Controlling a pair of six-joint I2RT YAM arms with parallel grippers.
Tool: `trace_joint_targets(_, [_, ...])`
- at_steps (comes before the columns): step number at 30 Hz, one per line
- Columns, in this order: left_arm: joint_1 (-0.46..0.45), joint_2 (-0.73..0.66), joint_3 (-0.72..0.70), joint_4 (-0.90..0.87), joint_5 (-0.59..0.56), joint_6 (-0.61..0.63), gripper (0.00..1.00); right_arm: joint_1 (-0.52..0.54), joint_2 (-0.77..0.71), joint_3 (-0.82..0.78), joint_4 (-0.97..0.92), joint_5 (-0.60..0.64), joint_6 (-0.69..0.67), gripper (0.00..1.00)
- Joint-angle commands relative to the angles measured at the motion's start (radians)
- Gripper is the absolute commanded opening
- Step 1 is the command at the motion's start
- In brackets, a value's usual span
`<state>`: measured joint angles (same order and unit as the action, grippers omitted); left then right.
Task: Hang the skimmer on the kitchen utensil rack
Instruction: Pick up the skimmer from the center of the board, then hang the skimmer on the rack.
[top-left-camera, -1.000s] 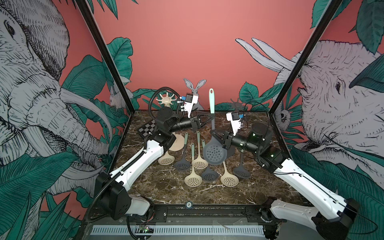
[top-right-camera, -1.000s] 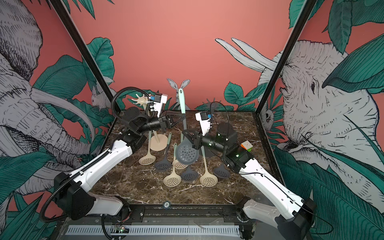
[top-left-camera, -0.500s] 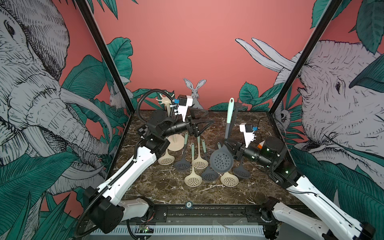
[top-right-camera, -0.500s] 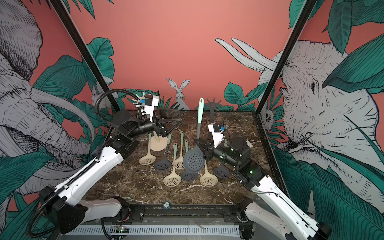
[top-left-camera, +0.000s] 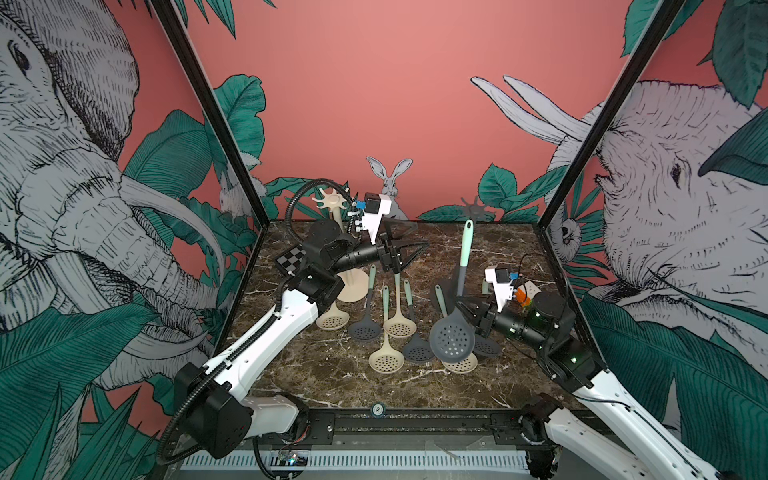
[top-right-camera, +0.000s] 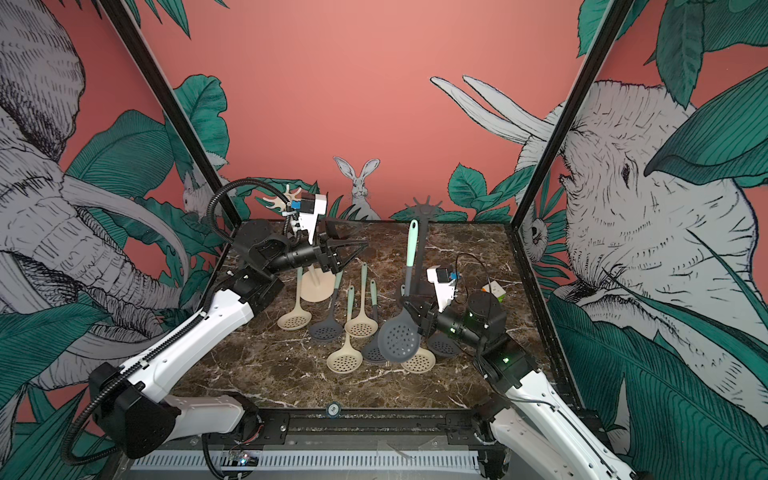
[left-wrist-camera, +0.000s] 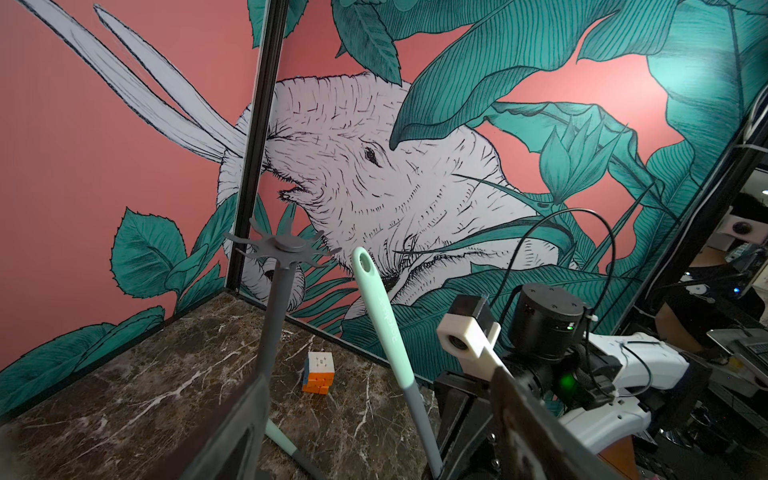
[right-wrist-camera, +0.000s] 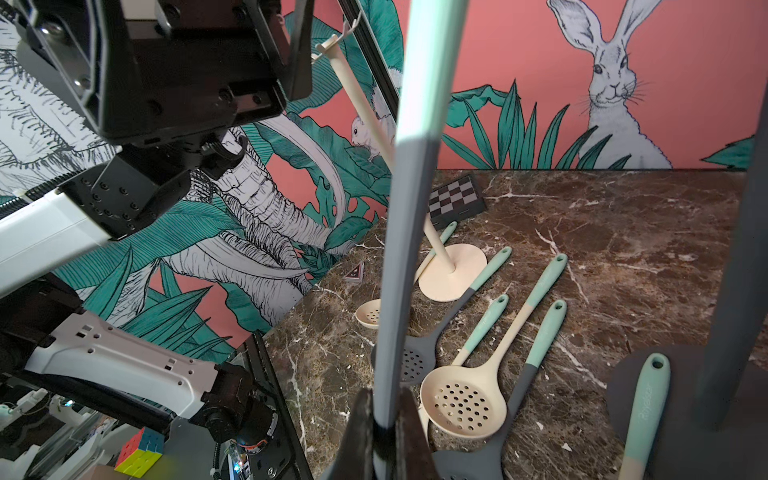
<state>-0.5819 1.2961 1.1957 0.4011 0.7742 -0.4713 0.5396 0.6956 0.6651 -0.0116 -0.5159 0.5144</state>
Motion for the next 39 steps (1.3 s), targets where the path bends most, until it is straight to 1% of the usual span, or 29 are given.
trace_joint_targets(1, [-0.004, -0.002, 0.007, 0.018, 0.020, -0.010, 0.84, -0.028, -0.002, -0.010, 0.144, -0.076, 0.050, 0.00])
trace_joint_targets(12, [-0.003, -0.001, 0.007, 0.027, 0.026, -0.012, 0.84, -0.091, 0.025, -0.039, 0.187, -0.138, 0.079, 0.00])
trace_joint_targets(21, [-0.004, 0.027, 0.015, 0.060, 0.038, -0.045, 0.83, -0.110, 0.057, -0.045, 0.202, -0.167, 0.087, 0.00])
trace_joint_targets(39, [-0.004, 0.041, 0.010, 0.082, 0.041, -0.061, 0.83, -0.151, 0.103, -0.094, 0.270, -0.210, 0.131, 0.00])
